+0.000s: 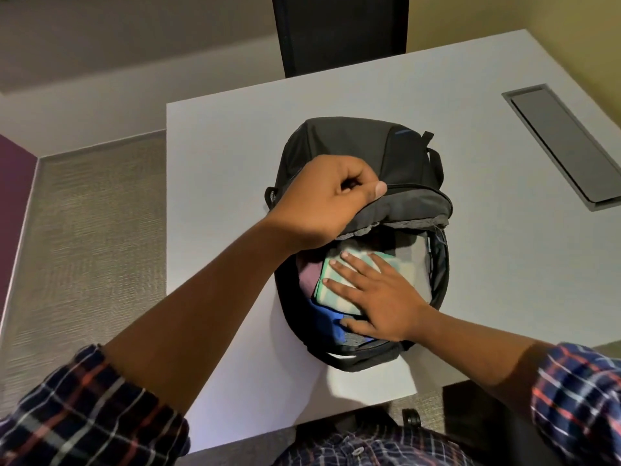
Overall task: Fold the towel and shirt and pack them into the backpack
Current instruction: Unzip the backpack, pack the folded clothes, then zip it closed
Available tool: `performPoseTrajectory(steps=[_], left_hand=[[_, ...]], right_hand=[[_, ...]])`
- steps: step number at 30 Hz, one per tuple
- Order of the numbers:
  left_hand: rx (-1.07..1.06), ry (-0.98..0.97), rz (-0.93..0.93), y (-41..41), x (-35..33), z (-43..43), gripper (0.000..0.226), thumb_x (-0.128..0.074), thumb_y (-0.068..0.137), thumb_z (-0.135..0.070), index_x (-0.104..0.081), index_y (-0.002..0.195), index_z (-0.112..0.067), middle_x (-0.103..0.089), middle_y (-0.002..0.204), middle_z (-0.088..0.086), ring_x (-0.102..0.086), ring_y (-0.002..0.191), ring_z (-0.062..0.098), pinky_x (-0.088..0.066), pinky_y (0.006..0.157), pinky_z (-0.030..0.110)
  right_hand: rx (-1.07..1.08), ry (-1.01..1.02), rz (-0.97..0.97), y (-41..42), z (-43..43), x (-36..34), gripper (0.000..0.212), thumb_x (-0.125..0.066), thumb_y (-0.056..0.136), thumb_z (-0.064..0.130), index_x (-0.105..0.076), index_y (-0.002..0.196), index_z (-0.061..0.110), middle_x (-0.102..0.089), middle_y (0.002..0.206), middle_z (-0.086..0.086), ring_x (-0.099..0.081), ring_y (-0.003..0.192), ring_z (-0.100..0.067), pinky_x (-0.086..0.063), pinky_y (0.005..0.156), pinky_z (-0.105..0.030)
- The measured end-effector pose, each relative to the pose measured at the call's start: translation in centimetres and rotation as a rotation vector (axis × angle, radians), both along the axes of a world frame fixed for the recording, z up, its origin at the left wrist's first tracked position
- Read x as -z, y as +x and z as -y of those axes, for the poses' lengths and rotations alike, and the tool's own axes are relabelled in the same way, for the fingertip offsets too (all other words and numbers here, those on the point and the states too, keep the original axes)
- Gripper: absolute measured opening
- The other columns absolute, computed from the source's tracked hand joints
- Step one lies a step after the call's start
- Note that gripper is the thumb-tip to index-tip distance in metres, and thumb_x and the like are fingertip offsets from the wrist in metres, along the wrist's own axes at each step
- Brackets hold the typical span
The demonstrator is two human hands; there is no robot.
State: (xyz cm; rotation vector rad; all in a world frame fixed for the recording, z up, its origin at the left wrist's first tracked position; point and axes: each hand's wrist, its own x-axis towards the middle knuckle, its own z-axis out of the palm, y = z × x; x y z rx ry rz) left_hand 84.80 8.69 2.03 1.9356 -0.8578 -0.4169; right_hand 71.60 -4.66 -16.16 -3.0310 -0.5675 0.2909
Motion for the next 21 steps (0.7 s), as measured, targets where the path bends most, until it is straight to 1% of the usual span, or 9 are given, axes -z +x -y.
performPoseTrajectory(steps=[2,4,5,7,9,11,14,17,21], left_hand=[[0.001,-0.018,-0.023,-0.1,0.4,-0.3,0.018,-0.064,0.092,-0.022,-0.069,0.081,-0.010,-0.068,0.078,0.014,-0.063,0.075,0.029,-0.054,0.070,0.040],[0.000,-0.032,-0.043,-0.3,0.8,-0.5,0.017,-0.064,0.092,-0.021,-0.069,0.081,-0.009,-0.067,0.078,0.017,-0.062,0.075,0.031,-0.054,0.069,0.040],[-0.001,-0.041,-0.052,-0.4,0.9,-0.5,0.017,-0.065,0.092,-0.021,-0.069,0.081,-0.008,-0.067,0.077,0.019,-0.061,0.075,0.033,-0.053,0.067,0.040],[0.001,-0.055,-0.062,-0.5,1.1,-0.5,0.018,-0.065,0.092,-0.020,-0.068,0.080,-0.007,-0.064,0.077,0.024,-0.058,0.073,0.039,-0.050,0.064,0.039],[0.012,-0.063,-0.063,-0.6,1.2,-0.5,0.019,-0.064,0.092,-0.019,-0.068,0.080,-0.005,-0.062,0.076,0.028,-0.055,0.069,0.040,-0.048,0.059,0.038],[0.022,-0.077,-0.061,-0.6,1.4,-0.5,0.019,-0.064,0.093,-0.018,-0.067,0.080,-0.004,-0.060,0.074,0.029,-0.053,0.066,0.040,-0.045,0.057,0.036],[0.033,-0.102,-0.069,-0.6,1.8,-0.7,0.019,-0.064,0.093,-0.015,-0.066,0.080,-0.001,-0.057,0.070,0.031,-0.049,0.061,0.040,-0.041,0.054,0.039],[0.047,-0.111,-0.072,-0.6,2.2,-0.8,0.020,-0.063,0.093,-0.015,-0.066,0.081,0.000,-0.056,0.069,0.031,-0.049,0.062,0.043,-0.042,0.054,0.041],[0.059,-0.130,-0.083,-0.5,2.5,-0.8,0.020,-0.062,0.094,-0.014,-0.066,0.083,0.002,-0.057,0.069,0.030,-0.050,0.065,0.044,-0.044,0.056,0.040]], right_hand=[[0.113,-0.021,-0.006,-0.1,0.5,-0.4,0.073,-0.033,0.091,0.071,-0.027,0.153,0.033,-0.025,0.162,-0.005,-0.031,0.142,-0.036,-0.023,0.111,-0.063],[0.150,-0.021,-0.035,-0.2,0.8,-0.3,0.072,-0.033,0.091,0.071,-0.024,0.153,0.037,-0.023,0.162,-0.004,-0.038,0.135,-0.040,-0.029,0.106,-0.063],[0.098,-0.022,-0.047,-0.3,0.9,-0.1,0.070,-0.035,0.091,0.068,-0.024,0.153,0.037,-0.020,0.163,-0.004,-0.036,0.137,-0.041,-0.031,0.105,-0.061],[-0.079,-0.039,-0.060,-0.7,0.9,0.7,0.065,-0.038,0.094,0.061,-0.025,0.153,0.037,-0.015,0.165,-0.002,-0.022,0.147,-0.039,-0.031,0.105,-0.057],[-0.177,-0.042,-0.059,-1.0,0.9,1.7,0.061,-0.038,0.097,0.056,-0.025,0.153,0.037,-0.012,0.165,-0.001,-0.010,0.151,-0.036,-0.031,0.108,-0.058],[-0.176,-0.034,-0.044,-1.1,1.0,2.1,0.060,-0.038,0.098,0.054,-0.025,0.153,0.036,-0.013,0.165,-0.001,-0.010,0.151,-0.035,-0.033,0.109,-0.056],[-0.197,-0.036,0.002,-0.9,1.4,2.3,0.057,-0.037,0.100,0.053,-0.026,0.153,0.035,-0.016,0.164,0.001,-0.014,0.150,-0.033,-0.033,0.111,-0.052],[-0.219,-0.081,0.046,-1.0,1.6,3.1,0.059,-0.039,0.099,0.051,-0.023,0.154,0.036,-0.017,0.164,0.001,-0.011,0.151,-0.034,-0.025,0.115,-0.053],[-0.189,-0.137,0.044,-1.3,1.0,4.8,0.068,-0.042,0.096,0.052,-0.013,0.156,0.036,-0.006,0.164,0.004,0.006,0.151,-0.032,-0.009,0.118,-0.052]])
